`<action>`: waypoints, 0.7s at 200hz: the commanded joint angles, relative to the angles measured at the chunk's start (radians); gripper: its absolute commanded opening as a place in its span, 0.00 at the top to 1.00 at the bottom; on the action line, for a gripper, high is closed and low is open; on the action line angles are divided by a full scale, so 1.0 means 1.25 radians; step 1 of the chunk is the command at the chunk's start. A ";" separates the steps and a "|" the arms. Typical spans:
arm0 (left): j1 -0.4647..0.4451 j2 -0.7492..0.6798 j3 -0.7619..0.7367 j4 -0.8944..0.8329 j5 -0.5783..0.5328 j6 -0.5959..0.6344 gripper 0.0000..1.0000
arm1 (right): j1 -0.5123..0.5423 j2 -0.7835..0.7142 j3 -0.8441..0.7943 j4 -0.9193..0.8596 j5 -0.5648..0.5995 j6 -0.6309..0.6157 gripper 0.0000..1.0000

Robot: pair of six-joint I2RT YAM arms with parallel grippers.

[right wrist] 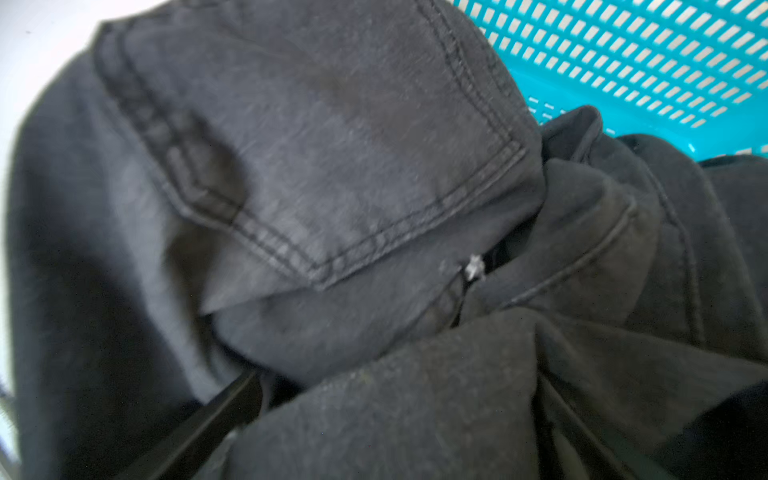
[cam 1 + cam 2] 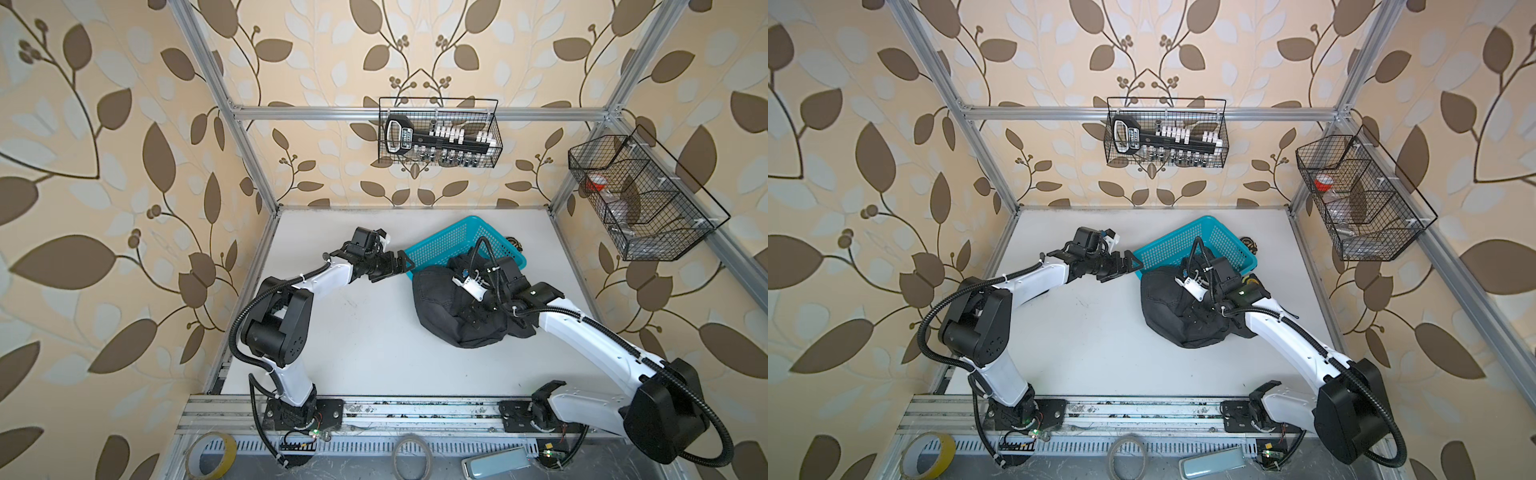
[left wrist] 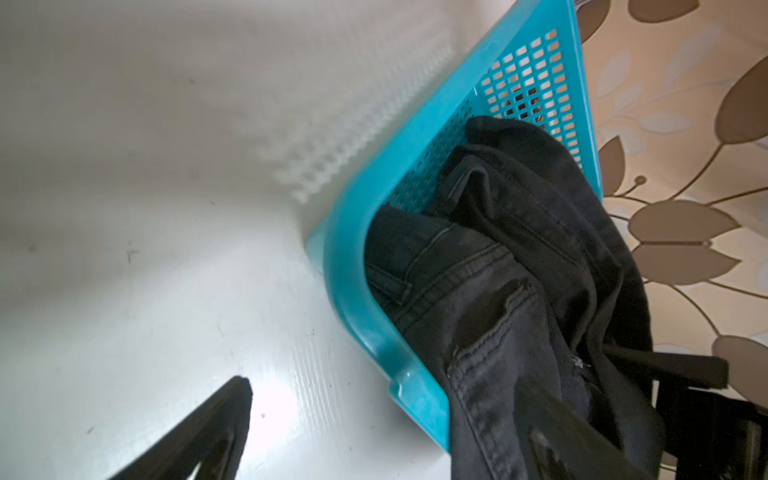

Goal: Fold and stack the trousers

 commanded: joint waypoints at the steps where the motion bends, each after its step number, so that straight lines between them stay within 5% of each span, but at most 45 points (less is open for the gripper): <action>1: -0.032 -0.054 0.048 -0.086 -0.083 -0.004 0.01 | -0.016 0.065 0.007 -0.003 0.062 -0.028 0.07; 56: -0.066 -0.048 0.080 -0.080 -0.189 -0.150 0.10 | -0.076 0.027 0.105 -0.047 -0.007 0.019 0.96; 140: -0.072 0.056 0.162 -0.008 -0.202 -0.296 0.45 | -0.083 -0.115 0.233 -0.050 -0.054 0.084 1.00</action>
